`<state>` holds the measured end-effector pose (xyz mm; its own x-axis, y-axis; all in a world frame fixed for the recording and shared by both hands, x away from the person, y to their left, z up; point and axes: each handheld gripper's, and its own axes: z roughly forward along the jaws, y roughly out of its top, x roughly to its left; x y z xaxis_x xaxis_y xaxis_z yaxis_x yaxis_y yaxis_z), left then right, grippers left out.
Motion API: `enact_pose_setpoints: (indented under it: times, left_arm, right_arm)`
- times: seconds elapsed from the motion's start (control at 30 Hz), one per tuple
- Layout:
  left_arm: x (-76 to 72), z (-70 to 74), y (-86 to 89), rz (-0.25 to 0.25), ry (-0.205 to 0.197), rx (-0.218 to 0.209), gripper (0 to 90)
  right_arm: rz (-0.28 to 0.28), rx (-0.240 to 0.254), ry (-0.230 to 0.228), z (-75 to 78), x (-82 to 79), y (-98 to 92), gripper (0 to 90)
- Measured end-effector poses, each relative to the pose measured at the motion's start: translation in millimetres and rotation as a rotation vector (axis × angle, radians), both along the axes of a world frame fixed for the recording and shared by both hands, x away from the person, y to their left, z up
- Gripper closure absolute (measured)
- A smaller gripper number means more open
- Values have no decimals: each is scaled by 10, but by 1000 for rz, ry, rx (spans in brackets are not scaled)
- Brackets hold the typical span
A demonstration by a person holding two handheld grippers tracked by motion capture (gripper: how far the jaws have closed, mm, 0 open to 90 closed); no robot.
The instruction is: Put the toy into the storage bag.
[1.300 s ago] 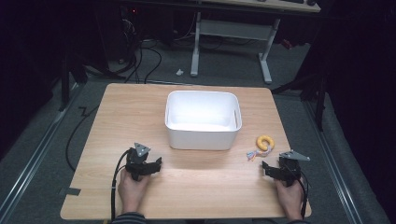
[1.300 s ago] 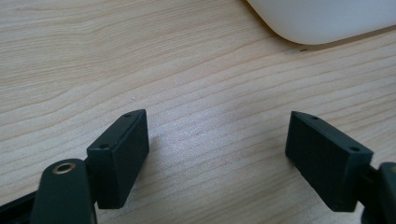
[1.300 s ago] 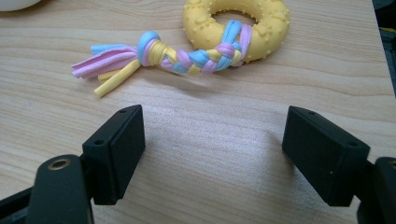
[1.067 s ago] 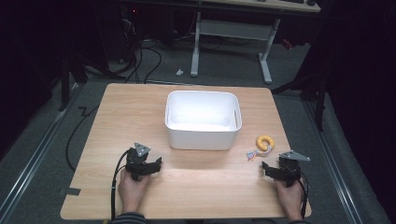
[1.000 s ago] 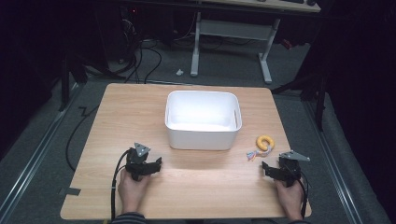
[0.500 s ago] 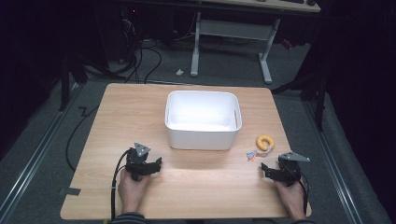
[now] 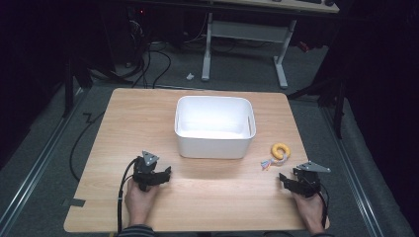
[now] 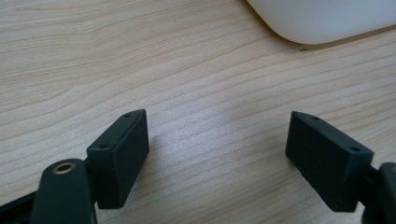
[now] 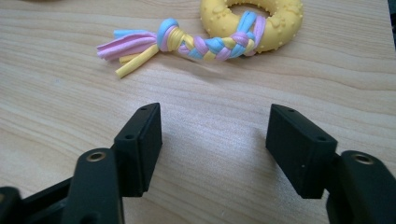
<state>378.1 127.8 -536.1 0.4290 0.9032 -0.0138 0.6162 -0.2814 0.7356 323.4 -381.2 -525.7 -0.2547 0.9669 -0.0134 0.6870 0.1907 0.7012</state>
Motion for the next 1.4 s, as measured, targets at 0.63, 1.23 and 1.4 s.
enact_pose_setpoints:
  times: [0.63,1.23,1.4]
  left_arm:
    - [0,0,0,0,0,0,216]
    - [0,0,0,0,0,0,217]
    - [0,0,0,0,0,0,217]
  right_arm:
    - [22,62,7,170,-74,-86,482]
    - [32,85,-8,435,39,-153,496]
    - [22,83,-8,518,77,-167,496]
